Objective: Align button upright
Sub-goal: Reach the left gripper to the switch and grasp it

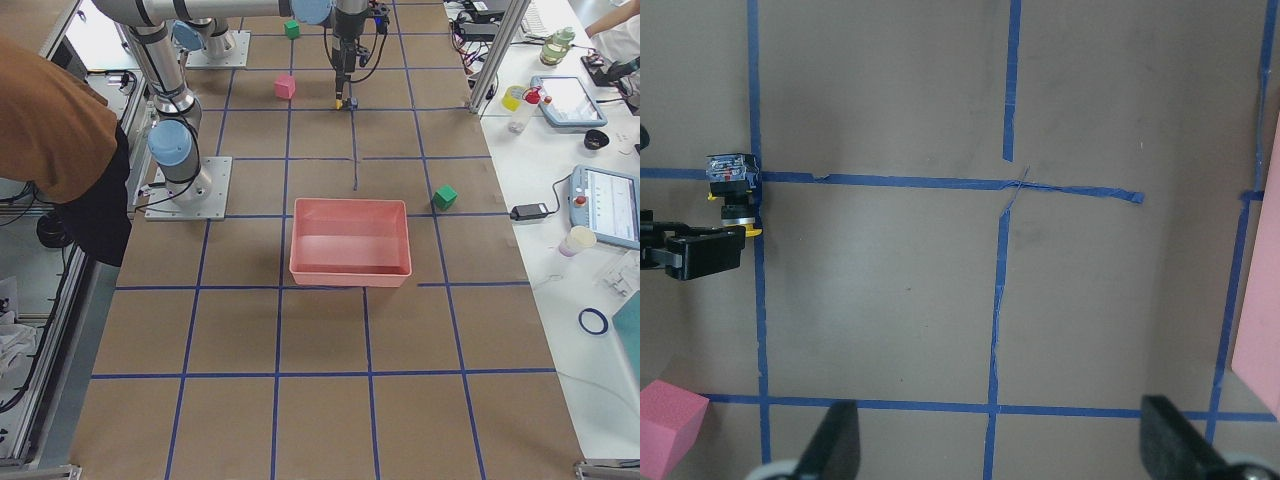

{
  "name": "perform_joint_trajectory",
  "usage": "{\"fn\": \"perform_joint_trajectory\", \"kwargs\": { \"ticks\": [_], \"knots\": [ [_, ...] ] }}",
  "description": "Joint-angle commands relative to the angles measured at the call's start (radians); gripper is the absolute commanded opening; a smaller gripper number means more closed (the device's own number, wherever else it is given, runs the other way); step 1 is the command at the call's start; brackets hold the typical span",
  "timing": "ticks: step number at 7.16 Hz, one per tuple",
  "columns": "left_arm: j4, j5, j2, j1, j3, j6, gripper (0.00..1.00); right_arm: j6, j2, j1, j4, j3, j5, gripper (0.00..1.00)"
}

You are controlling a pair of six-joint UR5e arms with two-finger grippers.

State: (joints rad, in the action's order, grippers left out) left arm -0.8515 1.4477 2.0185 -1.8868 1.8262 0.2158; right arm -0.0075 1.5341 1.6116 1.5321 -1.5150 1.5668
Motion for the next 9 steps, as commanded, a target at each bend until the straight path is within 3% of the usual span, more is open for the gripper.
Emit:
{"fn": "perform_joint_trajectory", "kwargs": {
  "ticks": [1, 3, 5, 9],
  "knots": [
    [0.063, -0.048, 0.046, -0.003, 0.001, 0.014, 1.00, 0.001, 0.007, -0.001, 0.000, -0.002, 0.002, 1.00],
    [0.075, -0.049, 0.061, -0.014, -0.002, 0.014, 0.94, 0.009, 0.000, -0.001, 0.003, -0.004, 0.002, 1.00],
    [0.081, -0.052, 0.062, -0.014, -0.002, 0.014, 0.03, 0.009, 0.000, -0.001, -0.004, -0.004, 0.002, 1.00],
    [0.027, -0.049, 0.020, -0.014, -0.011, 0.137, 0.00, -0.002, 0.000, -0.001, 0.035, -0.024, 0.002, 1.00]
  ]
}}
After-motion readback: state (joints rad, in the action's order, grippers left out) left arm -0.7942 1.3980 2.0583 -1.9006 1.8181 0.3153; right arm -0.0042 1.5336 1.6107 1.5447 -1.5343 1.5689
